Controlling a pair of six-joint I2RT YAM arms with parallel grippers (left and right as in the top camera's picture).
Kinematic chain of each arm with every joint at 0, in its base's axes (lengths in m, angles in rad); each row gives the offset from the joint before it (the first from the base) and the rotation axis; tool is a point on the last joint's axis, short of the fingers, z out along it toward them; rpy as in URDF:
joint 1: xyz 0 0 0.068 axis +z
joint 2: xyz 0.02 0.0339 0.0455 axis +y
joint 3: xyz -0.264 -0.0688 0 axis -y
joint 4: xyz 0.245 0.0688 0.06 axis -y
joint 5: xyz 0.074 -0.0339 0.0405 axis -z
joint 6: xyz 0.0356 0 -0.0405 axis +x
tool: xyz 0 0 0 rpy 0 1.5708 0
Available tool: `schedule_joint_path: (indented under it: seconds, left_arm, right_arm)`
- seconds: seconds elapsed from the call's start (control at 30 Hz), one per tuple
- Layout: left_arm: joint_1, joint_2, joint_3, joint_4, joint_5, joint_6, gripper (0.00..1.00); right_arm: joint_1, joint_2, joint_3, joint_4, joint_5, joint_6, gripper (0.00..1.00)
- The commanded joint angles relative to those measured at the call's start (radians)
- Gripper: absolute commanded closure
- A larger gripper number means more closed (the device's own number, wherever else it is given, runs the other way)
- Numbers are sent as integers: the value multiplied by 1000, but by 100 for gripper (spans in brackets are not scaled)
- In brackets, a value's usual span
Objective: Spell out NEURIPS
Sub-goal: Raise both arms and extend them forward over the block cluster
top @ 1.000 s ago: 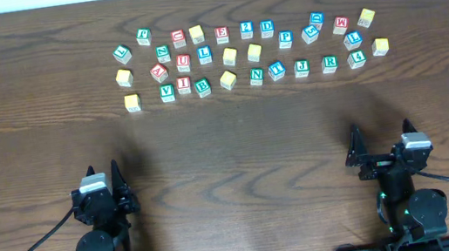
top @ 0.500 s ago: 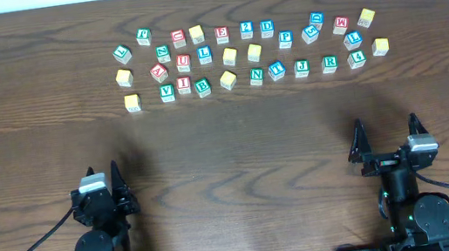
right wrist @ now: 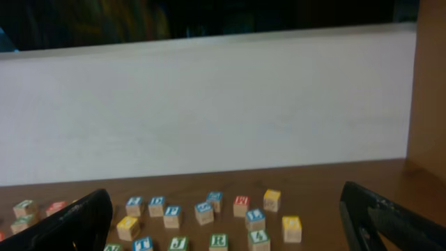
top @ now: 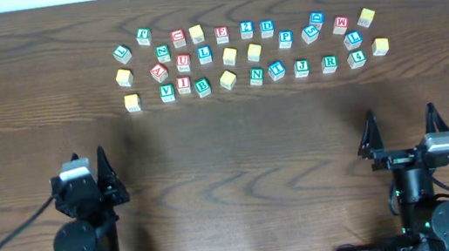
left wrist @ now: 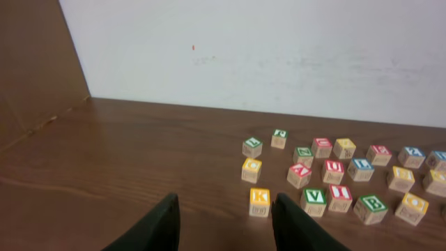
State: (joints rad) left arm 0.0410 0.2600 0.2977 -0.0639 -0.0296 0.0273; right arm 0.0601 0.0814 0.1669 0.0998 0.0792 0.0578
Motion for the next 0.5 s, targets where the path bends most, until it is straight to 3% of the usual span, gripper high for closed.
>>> schedule_joint_path:
  seconds: [0.0,0.3,0.47]
  left_arm:
    - [-5,127,122,5,-7,14,58]
    - [-5,389,347,-32,-4,14,58]
    - [-5,513,484,-130,-4,14,58]
  right_arm:
    - [-7,91,96,2,8,-61,1]
    - [-7,440,366,-38,-26,-80,1]
    - [-7,649,574,-178,-79,-82,1]
